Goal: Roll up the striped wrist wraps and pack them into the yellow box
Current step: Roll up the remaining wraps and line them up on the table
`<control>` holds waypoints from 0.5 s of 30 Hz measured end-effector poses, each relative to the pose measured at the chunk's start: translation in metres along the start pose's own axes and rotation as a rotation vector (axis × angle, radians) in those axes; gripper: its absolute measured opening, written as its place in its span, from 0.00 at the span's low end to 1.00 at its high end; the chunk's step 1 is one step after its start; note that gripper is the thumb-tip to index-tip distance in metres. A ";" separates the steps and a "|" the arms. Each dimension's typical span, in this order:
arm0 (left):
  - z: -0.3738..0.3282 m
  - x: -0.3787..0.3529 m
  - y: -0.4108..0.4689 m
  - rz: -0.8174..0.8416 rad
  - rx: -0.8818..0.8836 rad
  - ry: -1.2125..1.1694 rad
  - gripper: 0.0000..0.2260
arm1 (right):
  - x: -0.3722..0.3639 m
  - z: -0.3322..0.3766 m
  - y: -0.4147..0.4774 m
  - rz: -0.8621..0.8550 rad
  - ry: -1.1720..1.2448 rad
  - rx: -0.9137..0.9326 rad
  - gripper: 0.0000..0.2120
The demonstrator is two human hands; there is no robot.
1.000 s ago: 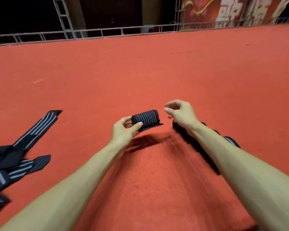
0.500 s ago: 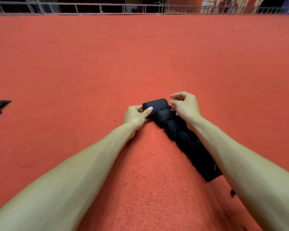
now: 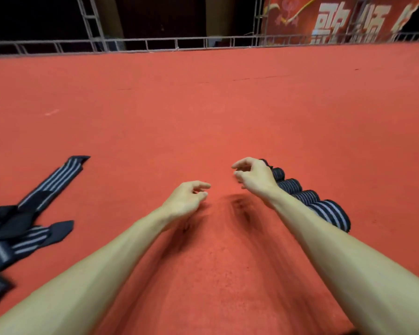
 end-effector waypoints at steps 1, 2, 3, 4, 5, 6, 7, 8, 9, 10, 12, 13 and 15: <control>0.008 0.014 -0.017 -0.007 0.006 0.011 0.14 | -0.014 0.008 -0.010 0.062 0.011 0.007 0.07; 0.018 0.028 -0.032 -0.022 0.017 0.003 0.13 | -0.027 0.018 -0.022 0.128 0.016 0.017 0.07; 0.030 0.046 -0.053 -0.051 0.040 -0.024 0.12 | -0.044 0.030 -0.037 0.197 0.026 0.031 0.07; 0.039 0.060 -0.068 -0.080 0.059 -0.061 0.11 | -0.057 0.037 -0.048 0.252 0.036 0.038 0.07; 0.052 0.077 -0.089 -0.127 0.091 -0.105 0.10 | -0.074 0.049 -0.063 0.310 0.050 0.058 0.07; 0.063 0.089 -0.106 -0.170 0.115 -0.150 0.09 | -0.087 0.056 -0.074 0.352 0.051 0.069 0.06; 0.073 0.100 -0.122 -0.208 0.144 -0.187 0.09 | -0.099 0.063 -0.084 0.388 0.049 0.087 0.06; 0.087 0.113 -0.144 -0.255 0.170 -0.216 0.09 | -0.116 0.072 -0.097 0.431 0.036 0.108 0.05; 0.098 0.122 -0.160 -0.287 0.188 -0.226 0.10 | -0.128 0.077 -0.107 0.461 0.035 0.117 0.05; 0.110 0.131 -0.175 -0.318 0.200 -0.232 0.10 | -0.139 0.081 -0.116 0.490 0.027 0.127 0.05; 0.137 0.156 -0.205 -0.405 0.203 -0.178 0.10 | -0.169 0.091 -0.134 0.547 -0.002 0.154 0.05; 0.151 0.170 -0.219 -0.453 0.202 -0.111 0.09 | -0.185 0.096 -0.143 0.575 -0.014 0.163 0.05; 0.171 0.190 -0.234 -0.523 0.176 0.049 0.09 | -0.208 0.102 -0.152 0.610 -0.019 0.165 0.05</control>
Point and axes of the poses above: each hand's wrist, its own y-axis towards the middle knuckle, its own x-axis out of the back of the hand, z = x × y, the point moved 5 cm from there along y, towards the middle knuckle, and after that the axes turned 3 degrees about -z, right-handed, at the moved point
